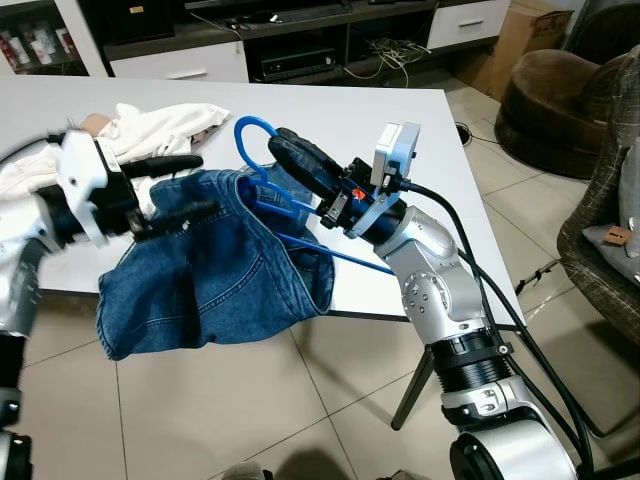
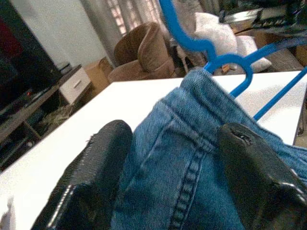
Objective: Hang hanger
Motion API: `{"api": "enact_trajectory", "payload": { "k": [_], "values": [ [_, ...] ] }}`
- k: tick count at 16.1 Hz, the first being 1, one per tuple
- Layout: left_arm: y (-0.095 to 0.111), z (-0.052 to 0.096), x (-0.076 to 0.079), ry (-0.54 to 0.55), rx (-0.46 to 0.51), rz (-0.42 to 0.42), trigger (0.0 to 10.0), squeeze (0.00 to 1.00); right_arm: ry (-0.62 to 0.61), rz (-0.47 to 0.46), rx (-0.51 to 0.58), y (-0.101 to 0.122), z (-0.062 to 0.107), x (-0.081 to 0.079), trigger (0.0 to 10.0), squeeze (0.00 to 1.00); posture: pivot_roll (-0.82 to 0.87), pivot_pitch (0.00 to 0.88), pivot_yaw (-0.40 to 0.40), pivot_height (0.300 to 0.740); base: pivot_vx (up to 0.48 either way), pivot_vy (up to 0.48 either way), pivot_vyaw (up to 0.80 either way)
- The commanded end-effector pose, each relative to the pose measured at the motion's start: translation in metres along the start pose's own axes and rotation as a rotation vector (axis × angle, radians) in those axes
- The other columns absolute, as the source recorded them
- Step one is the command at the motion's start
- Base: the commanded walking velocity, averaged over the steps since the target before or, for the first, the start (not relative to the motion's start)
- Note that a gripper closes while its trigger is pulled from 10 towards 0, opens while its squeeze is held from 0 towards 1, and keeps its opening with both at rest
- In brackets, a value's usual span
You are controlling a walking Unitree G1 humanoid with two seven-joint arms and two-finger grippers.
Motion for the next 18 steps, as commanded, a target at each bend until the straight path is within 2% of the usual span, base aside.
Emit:
{"api": "enact_trajectory", "payload": {
  "k": [1, 2, 3, 4, 5, 7, 9, 11, 13, 16, 18],
  "values": [
    [0.003, 0.004, -0.003, 0.029, 0.01, -0.013, 10.0, 1.0, -0.004, 0.023, 0.022, 0.006, -0.004, 0.004, 10.0, 0.0, -0.01, 0.0, 0.048, 0.74, 0.0, 0.0, 0.0],
    [-0.001, 0.005, -0.003, 0.044, -0.014, -0.019, 10.0, 1.0, -0.004, 0.023, 0.02, 0.006, -0.004, 0.004, 10.0, 0.0, -0.01, 0.0, 0.047, 0.74, 0.0, 0.0, 0.0],
    [-0.005, 0.005, -0.004, 0.068, -0.031, -0.026, 10.0, 0.73, -0.002, 0.022, 0.019, 0.005, -0.004, 0.003, 10.0, 0.0, -0.01, 0.0, 0.047, 0.74, 0.0, 0.0, 0.0],
    [-0.005, 0.007, -0.006, 0.095, -0.024, -0.038, 10.0, 0.0, -0.002, 0.021, 0.019, 0.005, -0.004, 0.003, 10.0, 0.0, -0.01, 0.0, 0.047, 0.74, 0.0, 0.0, 0.0],
    [-0.003, 0.008, -0.007, 0.107, -0.016, -0.045, 10.0, 0.0, -0.002, 0.021, 0.02, 0.005, -0.004, 0.003, 10.0, 0.0, -0.01, 0.0, 0.047, 0.74, 0.0, 0.0, 0.0],
    [0.012, 0.016, -0.015, 0.154, 0.063, -0.049, 10.0, 0.0, -0.003, 0.022, 0.02, 0.005, -0.004, 0.002, 10.0, 0.0, -0.01, 0.0, 0.047, 0.74, 0.0, 0.0, 0.0],
    [0.02, 0.029, -0.019, 0.159, 0.138, 0.051, 10.0, 0.0, 0.003, 0.023, 0.017, 0.005, -0.003, 0.0, 10.0, 0.0, -0.01, 0.0, 0.049, 0.74, 0.0, 0.0, 0.0],
    [0.012, 0.033, -0.017, 0.195, 0.165, 0.097, 10.0, 0.0, 0.018, 0.028, 0.013, 0.004, -0.003, -0.004, 10.0, 0.0, -0.01, 0.003, 0.055, 0.74, 0.0, 0.0, 0.0],
    [-0.002, 0.026, -0.004, 0.218, 0.212, 0.146, 10.0, 0.0, 0.022, 0.03, 0.006, 0.002, -0.002, -0.007, 10.0, 0.0, -0.01, 0.007, 0.054, 0.74, 0.0, 0.0, 0.0],
    [-0.016, 0.021, 0.003, 0.25, 0.216, 0.178, 10.0, 0.0, 0.018, 0.034, -0.008, 0.001, 0.001, -0.006, 10.0, 0.0, -0.02, 0.005, 0.049, 0.74, 0.0, 0.0, 0.0],
    [-0.018, 0.021, 0.003, 0.26, 0.206, 0.173, 10.0, 0.0, 0.017, 0.036, -0.012, 0.001, 0.001, -0.005, 10.0, 0.0, -0.02, 0.003, 0.047, 0.74, 0.0, 0.0, 0.0]
  ]
}}
Point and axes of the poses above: a point about 5 cm out from each wrist's last joint towards the gripper, its own z axis pointing back from the gripper into the wrist, its own y axis along the axis of the wrist's last joint, x = y × z, the point moved 1 cm from there along -z, pointing out of the wrist towards the gripper, and after that the axes turned 15 degrees about z, right-handed, at the moved point
